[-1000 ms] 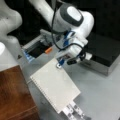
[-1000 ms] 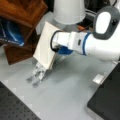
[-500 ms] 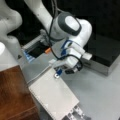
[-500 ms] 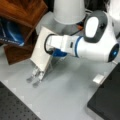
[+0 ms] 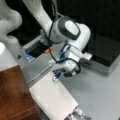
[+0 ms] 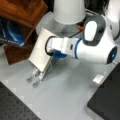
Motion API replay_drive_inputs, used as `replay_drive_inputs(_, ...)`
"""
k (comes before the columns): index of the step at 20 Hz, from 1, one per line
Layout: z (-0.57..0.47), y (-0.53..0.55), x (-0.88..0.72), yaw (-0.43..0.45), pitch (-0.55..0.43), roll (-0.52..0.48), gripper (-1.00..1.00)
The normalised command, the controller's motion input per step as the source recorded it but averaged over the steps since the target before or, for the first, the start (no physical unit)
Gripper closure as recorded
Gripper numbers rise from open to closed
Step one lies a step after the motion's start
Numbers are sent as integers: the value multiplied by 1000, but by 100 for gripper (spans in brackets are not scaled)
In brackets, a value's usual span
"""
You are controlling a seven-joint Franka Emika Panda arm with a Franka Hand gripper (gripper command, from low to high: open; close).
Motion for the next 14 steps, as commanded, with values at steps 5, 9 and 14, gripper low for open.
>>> replay_drive_inputs(5,-33,-49,-246,199,-94,-156,100)
replay_drive_inputs(9,70,-26,-250,266,-3,-169,100)
replay_drive_inputs(14,124,-59,-235,289,14,-171,100)
